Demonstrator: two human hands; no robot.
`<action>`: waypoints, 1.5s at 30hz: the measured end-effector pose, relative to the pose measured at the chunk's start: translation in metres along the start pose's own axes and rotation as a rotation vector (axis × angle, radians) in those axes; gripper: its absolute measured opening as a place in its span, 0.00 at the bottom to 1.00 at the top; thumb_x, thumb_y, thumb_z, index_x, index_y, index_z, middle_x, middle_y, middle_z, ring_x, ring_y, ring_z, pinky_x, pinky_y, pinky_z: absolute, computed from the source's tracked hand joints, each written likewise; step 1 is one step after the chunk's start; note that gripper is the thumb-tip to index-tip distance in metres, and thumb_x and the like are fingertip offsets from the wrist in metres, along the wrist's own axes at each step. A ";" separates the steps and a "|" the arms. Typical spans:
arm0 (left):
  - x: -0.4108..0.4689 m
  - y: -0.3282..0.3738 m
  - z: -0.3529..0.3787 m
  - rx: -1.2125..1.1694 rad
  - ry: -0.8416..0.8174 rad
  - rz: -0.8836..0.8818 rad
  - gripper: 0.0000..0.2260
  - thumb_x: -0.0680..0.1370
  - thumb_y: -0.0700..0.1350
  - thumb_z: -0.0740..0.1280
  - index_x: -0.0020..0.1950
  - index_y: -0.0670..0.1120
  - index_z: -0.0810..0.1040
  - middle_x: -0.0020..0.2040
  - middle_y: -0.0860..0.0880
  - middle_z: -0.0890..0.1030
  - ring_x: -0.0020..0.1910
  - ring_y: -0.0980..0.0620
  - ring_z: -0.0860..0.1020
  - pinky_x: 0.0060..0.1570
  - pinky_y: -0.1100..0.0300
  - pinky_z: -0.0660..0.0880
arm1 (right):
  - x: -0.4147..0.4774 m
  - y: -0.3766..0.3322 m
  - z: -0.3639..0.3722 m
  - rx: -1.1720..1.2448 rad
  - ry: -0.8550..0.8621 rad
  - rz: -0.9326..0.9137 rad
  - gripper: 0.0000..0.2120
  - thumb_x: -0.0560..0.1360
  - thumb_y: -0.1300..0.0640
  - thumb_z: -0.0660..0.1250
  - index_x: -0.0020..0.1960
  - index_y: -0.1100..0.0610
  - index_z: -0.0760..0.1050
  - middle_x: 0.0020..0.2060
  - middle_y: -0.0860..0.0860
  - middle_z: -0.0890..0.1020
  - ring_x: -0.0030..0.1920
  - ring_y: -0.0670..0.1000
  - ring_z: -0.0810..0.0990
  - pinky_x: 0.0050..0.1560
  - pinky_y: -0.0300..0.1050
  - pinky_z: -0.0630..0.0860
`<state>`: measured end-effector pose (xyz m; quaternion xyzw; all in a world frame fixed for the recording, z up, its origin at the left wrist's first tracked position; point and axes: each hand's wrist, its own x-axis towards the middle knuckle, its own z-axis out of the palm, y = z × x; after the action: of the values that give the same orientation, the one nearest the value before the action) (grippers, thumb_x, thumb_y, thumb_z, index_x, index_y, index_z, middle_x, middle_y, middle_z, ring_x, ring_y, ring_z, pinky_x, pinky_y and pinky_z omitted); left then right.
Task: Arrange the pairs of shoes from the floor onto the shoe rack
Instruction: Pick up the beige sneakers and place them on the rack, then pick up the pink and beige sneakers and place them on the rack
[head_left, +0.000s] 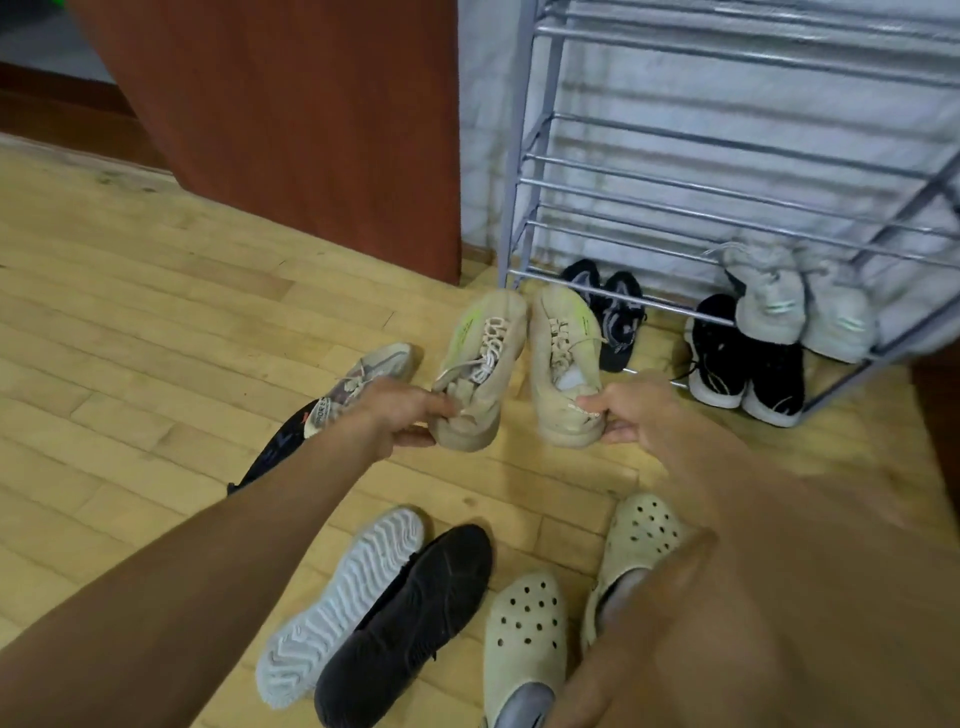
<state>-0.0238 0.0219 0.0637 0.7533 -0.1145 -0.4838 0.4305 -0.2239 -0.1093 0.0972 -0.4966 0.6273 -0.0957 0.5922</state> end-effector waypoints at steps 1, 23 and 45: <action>0.005 0.010 0.012 -0.001 -0.011 0.003 0.17 0.67 0.36 0.76 0.55 0.37 0.81 0.49 0.41 0.83 0.43 0.46 0.81 0.39 0.56 0.80 | 0.005 -0.002 -0.011 0.023 0.026 -0.009 0.16 0.68 0.67 0.76 0.53 0.65 0.76 0.53 0.60 0.81 0.48 0.58 0.81 0.35 0.48 0.79; 0.200 0.180 0.194 0.061 -0.028 0.169 0.13 0.69 0.38 0.76 0.50 0.34 0.80 0.40 0.41 0.80 0.34 0.49 0.79 0.41 0.54 0.81 | 0.220 -0.084 -0.108 0.107 0.290 -0.186 0.08 0.72 0.60 0.73 0.49 0.59 0.77 0.42 0.54 0.80 0.46 0.55 0.83 0.48 0.50 0.82; 0.100 0.138 0.086 0.324 -0.163 0.255 0.08 0.76 0.46 0.69 0.53 0.46 0.78 0.48 0.49 0.78 0.45 0.49 0.78 0.49 0.55 0.77 | 0.122 -0.068 -0.039 -0.104 0.155 0.009 0.09 0.76 0.66 0.66 0.55 0.63 0.72 0.50 0.59 0.74 0.46 0.56 0.76 0.47 0.49 0.78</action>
<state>-0.0109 -0.1668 0.0919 0.7505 -0.3195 -0.4598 0.3510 -0.1982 -0.2506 0.0769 -0.5150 0.6778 -0.0983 0.5155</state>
